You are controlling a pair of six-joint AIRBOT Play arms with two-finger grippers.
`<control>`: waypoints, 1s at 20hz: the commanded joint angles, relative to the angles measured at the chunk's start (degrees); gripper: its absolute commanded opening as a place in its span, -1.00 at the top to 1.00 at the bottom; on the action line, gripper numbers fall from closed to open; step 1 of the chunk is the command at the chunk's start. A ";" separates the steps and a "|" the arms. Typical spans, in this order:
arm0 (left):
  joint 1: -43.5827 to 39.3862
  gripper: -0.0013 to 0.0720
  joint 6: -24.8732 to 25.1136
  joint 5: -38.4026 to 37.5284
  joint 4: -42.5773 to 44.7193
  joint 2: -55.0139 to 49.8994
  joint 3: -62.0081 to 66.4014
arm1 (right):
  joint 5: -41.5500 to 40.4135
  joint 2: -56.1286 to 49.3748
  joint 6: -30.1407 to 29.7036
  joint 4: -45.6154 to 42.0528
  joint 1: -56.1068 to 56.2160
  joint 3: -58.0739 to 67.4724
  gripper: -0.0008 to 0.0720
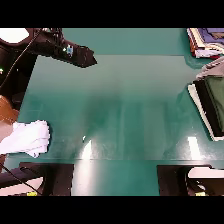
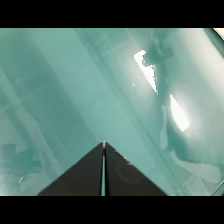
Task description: Fold the shirts.
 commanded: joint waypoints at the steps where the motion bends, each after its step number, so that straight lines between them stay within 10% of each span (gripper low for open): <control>1: -0.02 0.90 0.04 -0.09 0.50 -0.02 0.00 | 1.11 6.29 -0.02 -1.36 -3.48 -6.99 0.95; 13: -0.02 0.90 2.19 -0.13 1.31 -0.02 0.00 | 11.74 22.67 0.02 -17.25 -19.08 -37.92 0.88; 15: -0.02 0.90 3.04 -0.61 1.31 -0.02 0.00 | 11.34 24.37 0.02 -17.79 -20.87 -41.90 -0.17; 16: -0.02 0.90 3.04 -0.74 1.31 -0.02 0.00 | 11.21 24.81 0.02 -17.81 -21.90 -43.39 -0.38; 20: -0.02 0.90 3.04 -0.94 1.31 -0.02 0.00 | 11.87 24.92 0.04 -15.47 -23.67 -42.36 -0.38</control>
